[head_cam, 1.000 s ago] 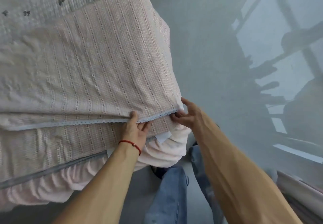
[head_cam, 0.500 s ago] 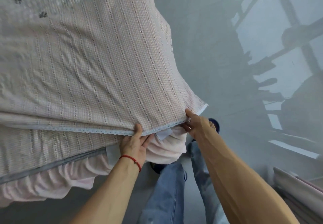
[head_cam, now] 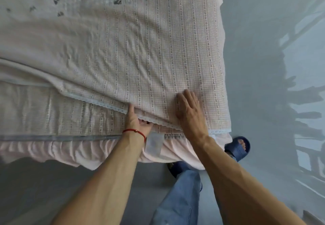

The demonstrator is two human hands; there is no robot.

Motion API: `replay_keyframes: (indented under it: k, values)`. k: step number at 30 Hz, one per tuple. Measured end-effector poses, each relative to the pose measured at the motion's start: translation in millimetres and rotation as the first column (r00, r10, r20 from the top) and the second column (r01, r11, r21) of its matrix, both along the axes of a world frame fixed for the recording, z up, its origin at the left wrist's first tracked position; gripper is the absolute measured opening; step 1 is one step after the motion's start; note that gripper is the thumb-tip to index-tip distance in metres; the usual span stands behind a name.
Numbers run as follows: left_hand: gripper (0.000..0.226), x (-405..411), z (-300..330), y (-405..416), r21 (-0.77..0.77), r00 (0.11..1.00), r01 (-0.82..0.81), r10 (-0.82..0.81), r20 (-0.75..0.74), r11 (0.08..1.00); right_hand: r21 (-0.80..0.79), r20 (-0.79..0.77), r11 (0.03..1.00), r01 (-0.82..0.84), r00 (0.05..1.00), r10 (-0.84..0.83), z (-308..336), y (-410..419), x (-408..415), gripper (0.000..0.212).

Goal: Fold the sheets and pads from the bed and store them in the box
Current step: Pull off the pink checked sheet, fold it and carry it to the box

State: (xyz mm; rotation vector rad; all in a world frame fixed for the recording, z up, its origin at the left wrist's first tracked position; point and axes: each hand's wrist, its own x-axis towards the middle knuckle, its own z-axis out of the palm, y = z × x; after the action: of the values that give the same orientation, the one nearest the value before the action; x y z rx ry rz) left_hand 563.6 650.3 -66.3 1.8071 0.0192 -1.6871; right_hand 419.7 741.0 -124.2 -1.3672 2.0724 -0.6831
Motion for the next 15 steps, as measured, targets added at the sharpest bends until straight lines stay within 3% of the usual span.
replay_keyframes:
  k: [3,8,12,15]
  values:
    - [0.052,34.4,-13.7,-21.9,-0.001,0.995,-0.099,0.099,-0.010,0.995,0.044,0.053,0.999,-0.009,0.999,0.007,-12.1,-3.5,-4.0,0.074]
    - [0.031,74.7,-3.6,21.8,-0.106,0.973,-0.143,0.159,0.164,0.984,0.126,-0.023,0.992,-0.027,0.999,0.030,-3.7,-9.7,1.5,0.074]
    - [0.022,93.6,-2.5,46.6,-0.078,0.992,0.001,0.009,0.127,0.997,0.198,-0.258,0.980,0.021,0.966,0.032,24.9,-30.7,26.4,0.071]
    - [0.023,107.1,-8.7,36.1,0.018,0.983,0.142,-0.143,0.117,0.990,0.171,-0.193,0.962,-0.212,0.950,0.244,42.4,-64.6,58.4,0.077]
